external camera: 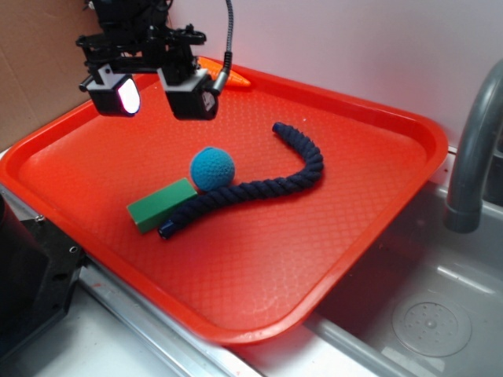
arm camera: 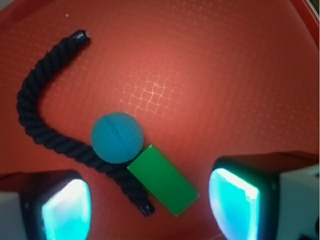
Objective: Grab the blue ball.
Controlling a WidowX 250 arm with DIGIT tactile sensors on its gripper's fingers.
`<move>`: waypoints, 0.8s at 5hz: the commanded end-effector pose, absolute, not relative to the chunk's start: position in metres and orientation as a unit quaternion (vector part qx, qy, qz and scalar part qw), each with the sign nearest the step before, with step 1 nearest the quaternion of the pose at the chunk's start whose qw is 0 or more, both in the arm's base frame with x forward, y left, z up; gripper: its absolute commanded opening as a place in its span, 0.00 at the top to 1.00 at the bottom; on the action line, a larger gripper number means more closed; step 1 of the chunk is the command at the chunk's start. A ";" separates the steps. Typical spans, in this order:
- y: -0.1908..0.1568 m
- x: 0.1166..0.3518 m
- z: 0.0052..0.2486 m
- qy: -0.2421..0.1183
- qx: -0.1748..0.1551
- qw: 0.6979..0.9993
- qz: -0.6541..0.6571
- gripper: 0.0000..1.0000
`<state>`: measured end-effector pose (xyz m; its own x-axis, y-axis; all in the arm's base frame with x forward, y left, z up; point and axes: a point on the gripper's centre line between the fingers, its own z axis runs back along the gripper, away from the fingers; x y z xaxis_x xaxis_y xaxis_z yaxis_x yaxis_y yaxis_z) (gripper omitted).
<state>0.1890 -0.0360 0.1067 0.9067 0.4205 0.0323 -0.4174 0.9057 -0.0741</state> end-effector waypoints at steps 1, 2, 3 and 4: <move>-0.034 0.202 0.091 -0.075 -0.049 0.972 0.219 0.00; -0.036 0.209 0.071 -0.063 -0.064 0.971 0.221 0.00; -0.044 0.220 0.053 -0.041 -0.049 0.974 0.217 0.00; -0.050 0.225 0.047 -0.032 -0.040 0.977 0.207 0.00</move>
<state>0.2176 -0.0521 0.0383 0.9166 0.3996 0.0138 -0.3977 0.9148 -0.0706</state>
